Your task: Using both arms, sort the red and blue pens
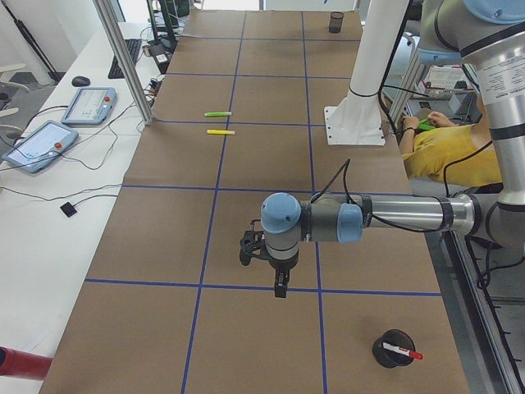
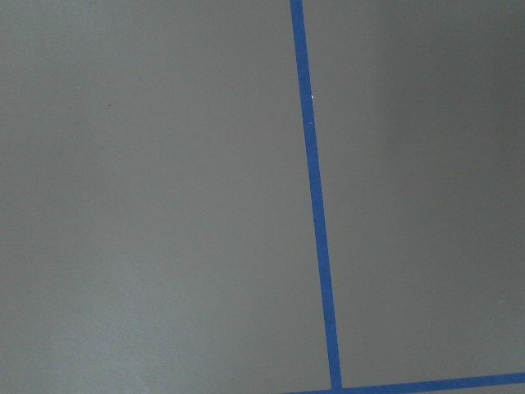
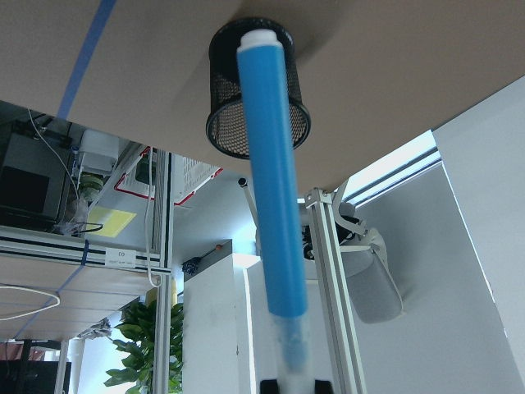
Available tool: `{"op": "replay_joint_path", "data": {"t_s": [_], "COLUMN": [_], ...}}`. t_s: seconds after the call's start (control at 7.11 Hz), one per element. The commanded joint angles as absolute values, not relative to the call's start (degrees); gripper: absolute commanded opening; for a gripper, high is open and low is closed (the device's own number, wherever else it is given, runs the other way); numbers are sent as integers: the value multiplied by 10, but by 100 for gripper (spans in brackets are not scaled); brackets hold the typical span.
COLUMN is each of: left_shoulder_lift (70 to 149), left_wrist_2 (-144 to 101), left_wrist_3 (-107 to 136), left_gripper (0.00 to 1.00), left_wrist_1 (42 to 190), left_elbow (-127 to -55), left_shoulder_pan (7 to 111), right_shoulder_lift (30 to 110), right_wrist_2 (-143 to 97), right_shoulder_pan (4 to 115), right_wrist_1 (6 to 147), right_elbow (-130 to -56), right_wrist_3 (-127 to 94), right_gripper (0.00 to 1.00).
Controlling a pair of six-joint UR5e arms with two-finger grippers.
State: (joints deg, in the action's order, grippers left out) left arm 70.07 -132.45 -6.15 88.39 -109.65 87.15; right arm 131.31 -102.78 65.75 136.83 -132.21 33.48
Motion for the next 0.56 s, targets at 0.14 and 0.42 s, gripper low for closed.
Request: {"op": "replay_joint_path", "data": {"t_s": [0.14, 0.42], "left_shoulder_lift": [681, 664], "left_wrist_2": [-1325, -1325], "left_wrist_3": [-63, -62], "left_gripper": [100, 100], "left_wrist_1": [892, 926], "left_elbow": [-1116, -1115], "left_shoulder_pan": [879, 879], "right_shoulder_lift": [1391, 1391], "right_wrist_2": [-1044, -1066], "right_shoulder_pan": [657, 657], "right_wrist_1": [1173, 1171], "right_elbow": [-1213, -1195], "right_wrist_3": [335, 335], "right_gripper": [0, 0]}}
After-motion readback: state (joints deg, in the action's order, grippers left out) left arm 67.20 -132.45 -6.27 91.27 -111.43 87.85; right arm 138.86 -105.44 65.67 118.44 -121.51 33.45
